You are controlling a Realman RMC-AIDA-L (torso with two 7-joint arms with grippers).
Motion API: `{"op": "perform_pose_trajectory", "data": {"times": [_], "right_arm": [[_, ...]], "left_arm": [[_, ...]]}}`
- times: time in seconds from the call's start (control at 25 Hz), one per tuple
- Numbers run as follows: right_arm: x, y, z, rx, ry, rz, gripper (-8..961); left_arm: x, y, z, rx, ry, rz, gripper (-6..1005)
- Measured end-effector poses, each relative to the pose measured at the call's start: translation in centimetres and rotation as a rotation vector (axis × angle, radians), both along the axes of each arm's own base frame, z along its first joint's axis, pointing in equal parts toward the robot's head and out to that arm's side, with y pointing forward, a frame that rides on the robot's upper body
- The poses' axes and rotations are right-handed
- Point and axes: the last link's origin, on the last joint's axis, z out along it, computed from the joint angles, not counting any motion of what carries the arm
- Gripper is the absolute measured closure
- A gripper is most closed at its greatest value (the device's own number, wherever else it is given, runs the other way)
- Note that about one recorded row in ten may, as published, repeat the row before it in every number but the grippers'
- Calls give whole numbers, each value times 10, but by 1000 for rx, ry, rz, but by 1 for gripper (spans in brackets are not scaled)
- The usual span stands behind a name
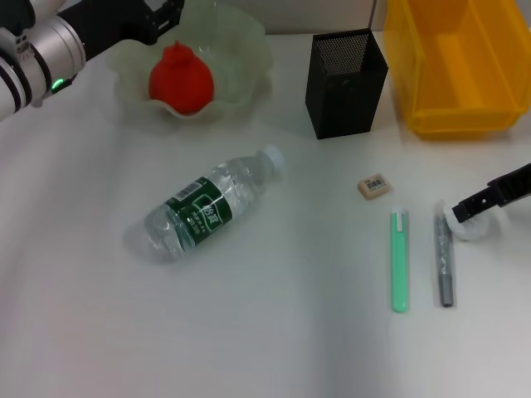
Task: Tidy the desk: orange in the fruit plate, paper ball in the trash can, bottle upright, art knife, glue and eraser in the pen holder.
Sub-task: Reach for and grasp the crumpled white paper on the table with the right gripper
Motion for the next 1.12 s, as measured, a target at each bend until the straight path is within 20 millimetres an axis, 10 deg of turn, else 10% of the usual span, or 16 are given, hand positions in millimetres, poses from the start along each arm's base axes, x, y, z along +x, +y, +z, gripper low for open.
{"op": "perform_pose_trajectory", "data": {"times": [1.12], "right_arm": [[2,8,-12,-33,6,-7,285]], "left_arm": [[-4,-1,6,22,-8,10,374]]}}
